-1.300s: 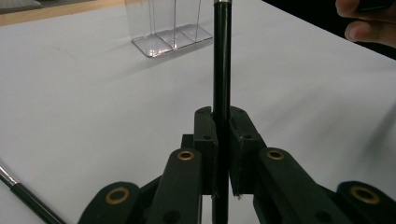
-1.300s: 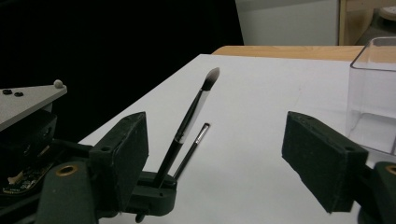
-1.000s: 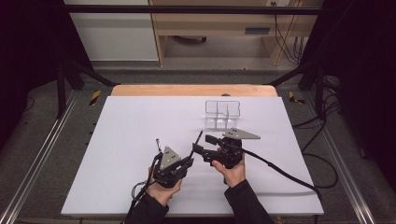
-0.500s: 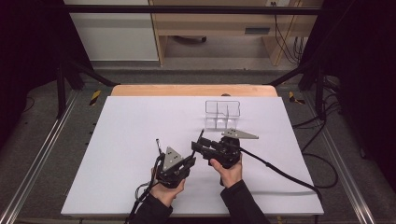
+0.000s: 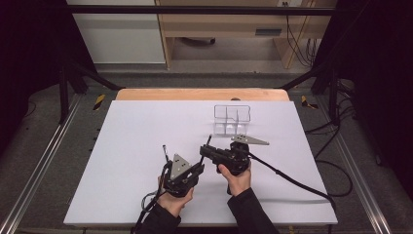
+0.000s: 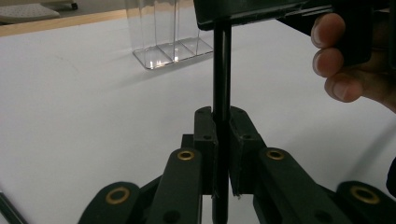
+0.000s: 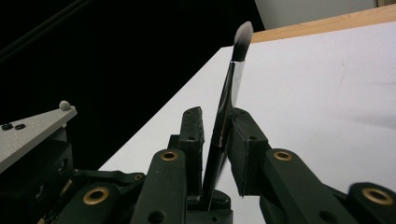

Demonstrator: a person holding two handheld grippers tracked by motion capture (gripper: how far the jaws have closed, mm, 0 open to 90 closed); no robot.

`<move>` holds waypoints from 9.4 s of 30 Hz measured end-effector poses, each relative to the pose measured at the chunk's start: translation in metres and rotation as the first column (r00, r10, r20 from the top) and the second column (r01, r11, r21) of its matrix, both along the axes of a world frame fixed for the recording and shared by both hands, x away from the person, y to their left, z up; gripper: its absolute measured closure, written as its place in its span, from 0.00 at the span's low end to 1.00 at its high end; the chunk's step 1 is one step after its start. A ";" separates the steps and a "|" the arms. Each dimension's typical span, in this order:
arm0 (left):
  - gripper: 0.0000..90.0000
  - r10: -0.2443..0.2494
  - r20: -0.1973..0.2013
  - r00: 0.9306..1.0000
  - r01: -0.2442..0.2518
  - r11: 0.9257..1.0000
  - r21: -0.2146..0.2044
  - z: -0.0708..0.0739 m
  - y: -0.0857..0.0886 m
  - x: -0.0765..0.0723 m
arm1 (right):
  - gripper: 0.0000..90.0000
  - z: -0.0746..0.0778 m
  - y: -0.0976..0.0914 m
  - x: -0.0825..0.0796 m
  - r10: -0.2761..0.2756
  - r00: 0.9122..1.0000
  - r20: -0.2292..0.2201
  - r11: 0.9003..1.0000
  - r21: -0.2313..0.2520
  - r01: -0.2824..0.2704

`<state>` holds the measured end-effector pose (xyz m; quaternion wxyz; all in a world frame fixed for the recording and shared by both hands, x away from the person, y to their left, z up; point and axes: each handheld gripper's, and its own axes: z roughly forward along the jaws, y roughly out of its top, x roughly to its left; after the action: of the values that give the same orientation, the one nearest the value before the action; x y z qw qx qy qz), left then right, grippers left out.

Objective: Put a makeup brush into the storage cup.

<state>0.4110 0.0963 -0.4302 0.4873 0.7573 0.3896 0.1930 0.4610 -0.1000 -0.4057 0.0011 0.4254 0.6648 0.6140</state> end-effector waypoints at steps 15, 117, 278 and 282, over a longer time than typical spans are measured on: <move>0.86 -0.042 0.006 0.999 0.042 0.999 0.012 0.002 0.000 0.000 | 0.93 0.002 -0.001 -0.004 0.017 1.000 0.021 0.999 0.028 -0.017; 0.10 0.013 -0.004 1.000 -0.013 0.994 0.110 0.013 0.133 0.025 | 0.93 0.069 -0.058 0.077 -0.280 0.900 0.334 0.902 -0.231 0.366; 0.10 0.021 -0.002 1.000 -0.020 0.994 0.111 0.010 0.129 0.025 | 0.21 0.015 -0.085 0.017 -0.128 0.952 0.279 0.921 -0.322 0.218; 0.10 0.024 -0.002 1.000 -0.024 0.994 0.108 0.011 0.128 0.024 | 0.19 0.013 -0.093 0.010 -0.126 0.954 0.273 0.922 -0.322 0.214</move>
<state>0.4353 0.2244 -0.4197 0.4429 0.7780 0.3884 0.2184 0.4706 -0.1927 -0.3931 0.2131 0.3951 0.7177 0.5323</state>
